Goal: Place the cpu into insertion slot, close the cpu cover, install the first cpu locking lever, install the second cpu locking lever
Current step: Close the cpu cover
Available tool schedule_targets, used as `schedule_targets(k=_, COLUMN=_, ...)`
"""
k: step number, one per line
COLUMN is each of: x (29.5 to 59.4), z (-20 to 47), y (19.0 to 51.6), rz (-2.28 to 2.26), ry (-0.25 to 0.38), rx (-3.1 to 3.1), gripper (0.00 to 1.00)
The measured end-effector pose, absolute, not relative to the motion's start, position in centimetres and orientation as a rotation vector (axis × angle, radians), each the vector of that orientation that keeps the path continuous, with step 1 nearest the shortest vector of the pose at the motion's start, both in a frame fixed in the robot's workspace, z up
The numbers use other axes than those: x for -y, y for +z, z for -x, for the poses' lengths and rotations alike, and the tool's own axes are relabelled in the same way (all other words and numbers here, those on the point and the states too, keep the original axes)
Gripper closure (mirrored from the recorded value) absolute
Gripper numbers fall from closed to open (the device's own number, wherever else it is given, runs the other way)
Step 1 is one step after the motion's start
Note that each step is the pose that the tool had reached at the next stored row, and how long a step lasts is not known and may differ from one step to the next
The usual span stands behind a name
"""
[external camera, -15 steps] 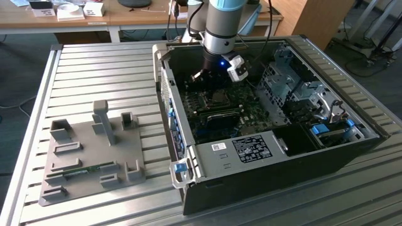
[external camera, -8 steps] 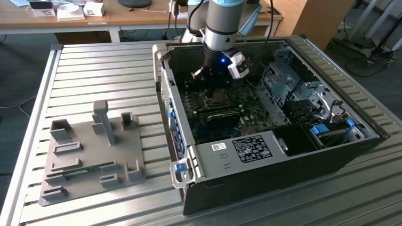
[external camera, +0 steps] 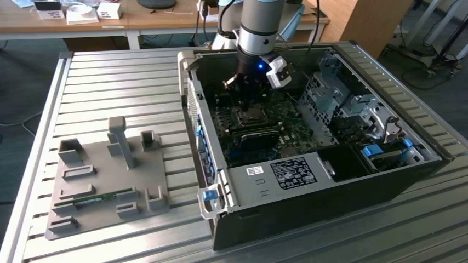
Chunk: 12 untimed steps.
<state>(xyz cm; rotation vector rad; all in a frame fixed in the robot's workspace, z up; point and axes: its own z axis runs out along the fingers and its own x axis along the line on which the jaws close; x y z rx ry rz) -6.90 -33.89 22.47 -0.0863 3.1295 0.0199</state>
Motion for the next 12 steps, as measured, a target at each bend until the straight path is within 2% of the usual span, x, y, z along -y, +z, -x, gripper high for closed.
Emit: schedule_targets(k=12, x=33.9, z=5.4, y=22.5, rz=0.086, ry=0.02, rx=-3.13, gripper=0.89)
